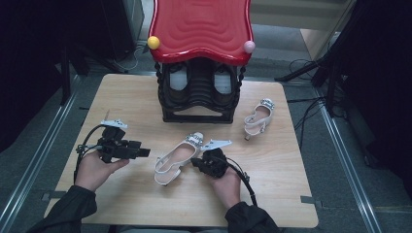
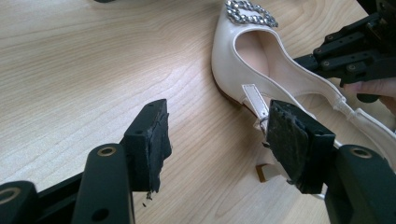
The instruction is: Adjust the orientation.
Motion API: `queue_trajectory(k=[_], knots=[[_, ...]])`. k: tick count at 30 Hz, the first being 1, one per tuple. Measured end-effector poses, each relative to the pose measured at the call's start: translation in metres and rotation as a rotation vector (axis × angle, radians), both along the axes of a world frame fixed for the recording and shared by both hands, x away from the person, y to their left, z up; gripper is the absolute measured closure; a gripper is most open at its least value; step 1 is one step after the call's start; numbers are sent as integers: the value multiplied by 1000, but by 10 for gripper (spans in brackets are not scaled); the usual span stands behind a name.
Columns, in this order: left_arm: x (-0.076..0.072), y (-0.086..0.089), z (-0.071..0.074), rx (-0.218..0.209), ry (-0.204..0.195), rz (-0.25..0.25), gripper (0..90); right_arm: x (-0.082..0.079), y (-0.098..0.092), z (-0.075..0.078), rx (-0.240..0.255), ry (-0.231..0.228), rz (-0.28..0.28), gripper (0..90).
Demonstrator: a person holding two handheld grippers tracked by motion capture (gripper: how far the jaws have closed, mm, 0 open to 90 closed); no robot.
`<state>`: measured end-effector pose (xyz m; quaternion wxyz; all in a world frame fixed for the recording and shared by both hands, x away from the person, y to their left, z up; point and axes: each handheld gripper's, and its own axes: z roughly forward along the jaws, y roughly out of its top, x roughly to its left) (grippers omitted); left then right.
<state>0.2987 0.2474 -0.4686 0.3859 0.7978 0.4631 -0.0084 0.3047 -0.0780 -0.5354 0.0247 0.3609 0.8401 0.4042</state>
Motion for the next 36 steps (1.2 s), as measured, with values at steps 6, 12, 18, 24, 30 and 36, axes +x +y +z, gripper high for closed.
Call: queue_trajectory(k=[6,12,18,24,30,36], knots=[[-4,0,0,-7,-1,-7,439,5,0,-1,1,2,-12,900],[-8,2,0,-5,-2,-8,447,11,-1,-2,12,10,-21,900],[-12,2,-1,-8,-6,-14,448,19,1,0,1,16,-29,900],[-16,2,-4,-11,1,-11,439,27,2,0,7,29,-36,900],[-17,0,-6,-15,-5,-26,428,32,3,2,0,41,-28,891],[-14,0,-5,-18,-21,-31,401,32,-1,7,-13,40,-27,774]])
